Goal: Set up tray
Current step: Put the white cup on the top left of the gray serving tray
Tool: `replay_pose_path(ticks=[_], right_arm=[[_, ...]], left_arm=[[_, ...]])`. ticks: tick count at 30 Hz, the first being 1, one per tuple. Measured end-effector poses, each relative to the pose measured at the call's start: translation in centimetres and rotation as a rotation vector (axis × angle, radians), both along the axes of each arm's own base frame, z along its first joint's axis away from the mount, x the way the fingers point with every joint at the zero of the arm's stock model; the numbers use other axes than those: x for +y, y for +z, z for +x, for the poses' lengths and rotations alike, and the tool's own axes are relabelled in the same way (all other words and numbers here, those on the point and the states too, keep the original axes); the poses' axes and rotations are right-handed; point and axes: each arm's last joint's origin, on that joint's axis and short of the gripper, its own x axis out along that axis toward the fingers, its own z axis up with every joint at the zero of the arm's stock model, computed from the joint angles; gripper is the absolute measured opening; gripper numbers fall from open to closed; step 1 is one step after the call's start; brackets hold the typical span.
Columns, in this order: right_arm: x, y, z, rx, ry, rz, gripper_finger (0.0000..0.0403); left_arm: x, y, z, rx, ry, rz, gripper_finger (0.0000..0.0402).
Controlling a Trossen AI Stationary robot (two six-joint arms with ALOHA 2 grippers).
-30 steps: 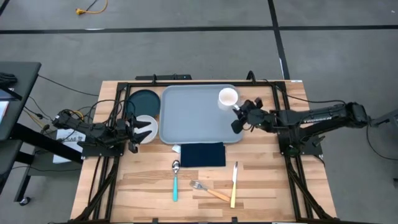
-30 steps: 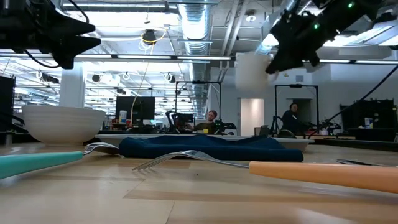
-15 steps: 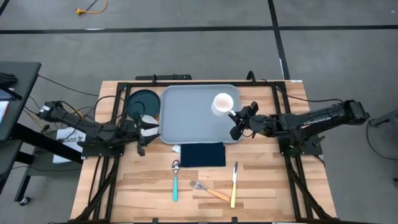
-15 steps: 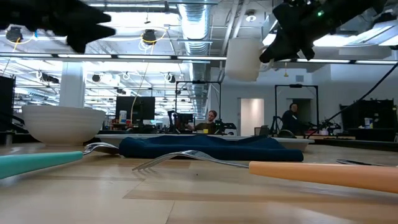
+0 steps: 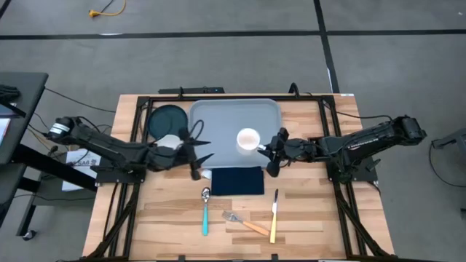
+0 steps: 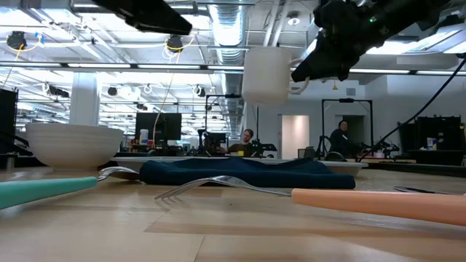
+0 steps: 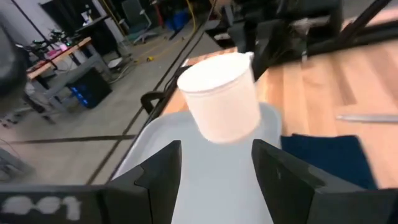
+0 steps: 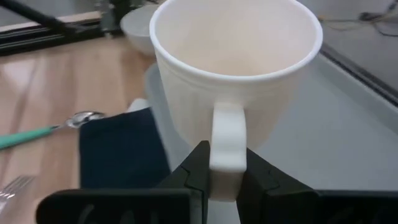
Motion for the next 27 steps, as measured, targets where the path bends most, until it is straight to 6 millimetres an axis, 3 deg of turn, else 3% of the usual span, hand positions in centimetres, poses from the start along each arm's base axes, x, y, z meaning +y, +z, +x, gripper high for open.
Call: replay_pose_path(ticks=[10, 17, 27], right_arm=[[0.2, 0.1, 0.1, -0.006, 0.059, 0.021, 0.0041], [0.2, 0.4, 0.2, -0.039, 0.072, 0.000, 0.0039], [0.2, 0.5, 0.3, -0.037, 0.084, -0.023, 0.0037]], left_arm=[[0.2, 2.3, 3.9, 0.065, 0.030, 0.035, 0.0187], [3.3, 4.9, 6.1, 0.039, 0.114, -0.295, 0.0187], [7.5, 6.0, 9.3, 0.138, 0.049, -0.566, 0.0187]])
